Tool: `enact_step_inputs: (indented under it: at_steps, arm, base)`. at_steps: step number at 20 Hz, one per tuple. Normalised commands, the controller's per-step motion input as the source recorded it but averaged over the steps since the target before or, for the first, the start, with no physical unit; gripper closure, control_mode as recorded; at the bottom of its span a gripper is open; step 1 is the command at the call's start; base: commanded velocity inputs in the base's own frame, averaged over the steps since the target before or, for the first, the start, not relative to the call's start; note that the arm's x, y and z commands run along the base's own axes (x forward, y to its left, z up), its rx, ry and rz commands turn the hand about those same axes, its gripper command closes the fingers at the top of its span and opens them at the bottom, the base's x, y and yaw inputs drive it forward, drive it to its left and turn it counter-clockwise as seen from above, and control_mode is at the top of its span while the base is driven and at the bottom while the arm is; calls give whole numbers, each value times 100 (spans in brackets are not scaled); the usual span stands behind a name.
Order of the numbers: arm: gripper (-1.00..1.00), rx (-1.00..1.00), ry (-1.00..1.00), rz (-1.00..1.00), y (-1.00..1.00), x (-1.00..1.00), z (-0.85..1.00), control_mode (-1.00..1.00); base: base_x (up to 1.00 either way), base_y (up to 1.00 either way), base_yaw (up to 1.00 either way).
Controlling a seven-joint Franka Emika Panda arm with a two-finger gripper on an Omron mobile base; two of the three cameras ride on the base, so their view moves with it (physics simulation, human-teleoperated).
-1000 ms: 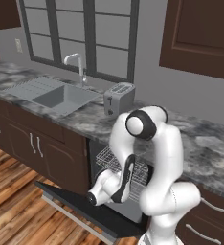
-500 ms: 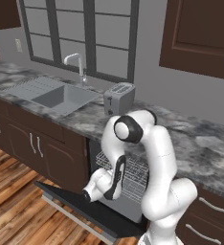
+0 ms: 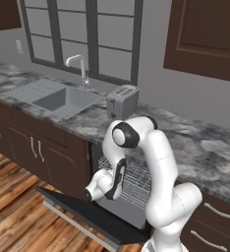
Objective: Open the dishwasher door and pull out the top rack.
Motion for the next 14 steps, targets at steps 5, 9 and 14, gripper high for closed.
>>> enact_step_inputs:
  at_steps: [5, 9, 14]
  arm:
    - [-100, -5, 0, 0, 0, 40, -42, -100]
    - [-100, -4, 0, 0, 0, 38, -42, -100]
    - [-100, -1, 0, 0, 0, 35, -11, -100]
  base:
    - [0, 0, 0]
    - [0, 0, 0]
    - [0, 0, 0]
